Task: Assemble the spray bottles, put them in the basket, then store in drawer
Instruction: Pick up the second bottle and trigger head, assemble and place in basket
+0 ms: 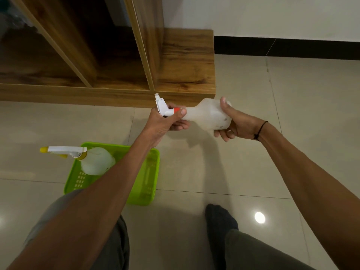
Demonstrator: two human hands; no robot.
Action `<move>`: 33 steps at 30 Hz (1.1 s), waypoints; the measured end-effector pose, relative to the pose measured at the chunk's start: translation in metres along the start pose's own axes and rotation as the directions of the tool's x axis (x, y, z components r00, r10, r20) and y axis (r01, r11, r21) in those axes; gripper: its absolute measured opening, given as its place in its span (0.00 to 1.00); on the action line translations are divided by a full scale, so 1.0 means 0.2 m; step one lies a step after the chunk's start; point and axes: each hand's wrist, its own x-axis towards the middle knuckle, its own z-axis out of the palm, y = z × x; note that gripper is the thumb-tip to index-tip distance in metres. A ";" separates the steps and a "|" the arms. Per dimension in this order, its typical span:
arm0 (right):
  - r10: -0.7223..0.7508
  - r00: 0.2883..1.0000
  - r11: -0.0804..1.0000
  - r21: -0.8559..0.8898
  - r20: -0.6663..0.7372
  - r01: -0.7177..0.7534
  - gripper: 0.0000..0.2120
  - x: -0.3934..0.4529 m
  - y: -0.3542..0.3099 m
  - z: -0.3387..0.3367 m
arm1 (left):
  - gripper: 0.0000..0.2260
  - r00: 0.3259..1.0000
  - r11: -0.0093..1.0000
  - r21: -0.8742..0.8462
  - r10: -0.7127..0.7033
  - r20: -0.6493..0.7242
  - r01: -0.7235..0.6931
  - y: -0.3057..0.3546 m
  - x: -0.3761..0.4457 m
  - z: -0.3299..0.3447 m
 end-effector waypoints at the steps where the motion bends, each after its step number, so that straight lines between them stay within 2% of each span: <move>1: 0.064 0.998 0.997 -0.036 0.001 -0.064 0.52 0.01 0.00 -0.01 | 0.23 1.000 1.000 0.014 0.000 0.024 -0.001 0.00 0.00 0.00; 3: 0.148 0.989 0.987 -0.069 0.000 -0.147 0.59 0.02 0.01 -0.02 | 0.22 0.999 1.000 0.030 -0.002 0.040 0.000 -0.01 -0.01 -0.01; 5: 0.154 0.988 0.988 0.003 -0.008 -0.154 0.60 0.04 0.02 0.00 | 0.21 1.000 1.000 0.013 -0.008 0.004 0.008 -0.02 0.00 0.00; 6: 0.100 0.994 0.992 0.081 -0.040 -0.096 0.59 0.04 0.02 0.02 | 0.21 1.000 1.000 -0.013 -0.009 -0.028 0.008 -0.02 0.01 0.00; 7: -0.019 0.993 0.992 0.120 -0.116 0.033 0.57 0.06 0.02 0.04 | 0.20 0.998 0.999 -0.051 -0.011 -0.065 0.008 -0.03 0.01 0.01; 8: -0.187 0.958 0.975 0.076 -0.218 0.208 0.55 0.07 0.03 0.07 | 0.20 0.995 0.996 -0.094 -0.018 -0.098 0.009 -0.03 0.02 0.01; 10: -0.536 0.759 0.843 -0.194 -0.369 0.501 0.48 0.10 0.07 0.13 | 0.19 0.991 0.985 -0.169 -0.049 -0.127 0.027 -0.02 0.04 0.02; 11: -0.642 0.655 0.767 -0.312 -0.399 0.561 0.45 0.11 0.08 0.16 | 0.19 0.991 0.981 -0.189 -0.062 -0.120 0.038 -0.02 0.04 0.02; 12: -0.702 0.574 0.712 -0.393 -0.422 0.582 0.42 0.12 0.10 0.17 | 0.21 0.993 0.980 -0.192 -0.069 -0.099 0.048 -0.02 0.04 0.01; 13: -0.728 0.524 0.685 -0.450 -0.443 0.572 0.40 0.12 0.12 0.19 | 0.22 0.995 0.982 -0.179 -0.072 -0.071 0.058 -0.02 0.04 0.01; 14: -0.715 0.513 0.699 -0.467 -0.474 0.542 0.37 0.12 0.13 0.19 | 0.22 0.997 0.986 -0.152 -0.072 -0.038 0.065 -0.02 0.04 0.00; 15: -0.654 0.549 0.756 -0.429 -0.521 0.494 0.36 0.12 0.13 0.19 | 0.22 0.998 0.991 -0.118 -0.068 -0.003 0.067 -0.02 0.03 0.00; 16: -0.542 0.620 0.840 -0.332 -0.568 0.430 0.39 0.10 0.11 0.19 | 0.21 0.998 0.995 -0.083 -0.059 0.033 0.061 -0.02 0.03 -0.01; 17: -0.387 0.727 0.922 -0.207 -0.568 0.328 0.47 0.09 0.08 0.17 | 0.21 0.996 0.997 -0.054 -0.049 0.069 0.053 -0.01 0.02 -0.01; 18: -0.205 0.852 0.979 -0.103 -0.482 0.178 0.55 0.08 0.06 0.13 | 0.22 0.994 0.998 -0.032 -0.043 0.099 0.047 -0.01 0.02 -0.01; 19: -0.056 0.935 0.998 -0.048 -0.349 0.042 0.60 0.07 0.05 0.09 | 0.22 0.992 0.999 -0.019 -0.044 0.119 0.046 -0.01 0.02 -0.01; 20: 0.009 0.972 1.000 -0.005 -0.236 -0.010 0.61 0.06 0.04 0.05 | 0.22 0.991 0.999 -0.016 -0.047 0.125 0.050 0.00 0.02 -0.01; 22: -0.039 0.986 0.992 0.109 -0.161 0.057 0.59 0.03 0.03 0.03 | 0.20 0.993 0.997 -0.040 -0.056 0.100 0.060 0.00 0.03 0.00; 24: -0.220 0.944 0.966 0.082 -0.247 0.247 0.52 0.02 0.03 0.06 | 0.17 0.996 0.994 -0.084 -0.066 0.056 0.070 0.01 0.05 0.01; 26: -0.470 0.809 0.882 -0.145 -0.353 0.449 0.41 0.03 0.05 0.10 | 0.14 0.996 0.990 -0.109 -0.083 0.028 0.085 0.01 0.05 0.02; 27: -0.549 0.741 0.836 -0.226 -0.386 0.500 0.37 0.03 0.06 0.12 | 0.13 0.995 0.989 -0.112 -0.093 0.027 0.095 0.00 0.05 0.03; 28: -0.564 0.709 0.825 -0.243 -0.424 0.511 0.33 0.04 0.07 0.12 | 0.13 0.994 0.988 -0.111 -0.100 0.033 0.103 0.00 0.05 0.03; 29: -0.513 0.718 0.855 -0.209 -0.470 0.475 0.32 0.05 0.06 0.13 | 0.13 0.994 0.989 -0.102 -0.102 0.043 0.106 0.00 0.05 0.04; 31: -0.255 0.829 0.960 -0.031 -0.497 0.277 0.37 0.06 0.00 0.12 | 0.12 0.993 0.994 -0.055 -0.086 0.078 0.090 0.01 0.03 0.03; 32: -0.079 0.907 0.990 0.073 -0.413 0.119 0.40 0.05 -0.01 0.09 | 0.12 0.992 0.997 -0.029 -0.075 0.098 0.078 0.01 0.03 0.02; 33: 0.059 0.960 0.990 0.142 -0.274 -0.020 0.43 0.03 -0.03 0.07 | 0.11 0.991 0.998 -0.011 -0.068 0.113 0.069 0.02 0.03 0.01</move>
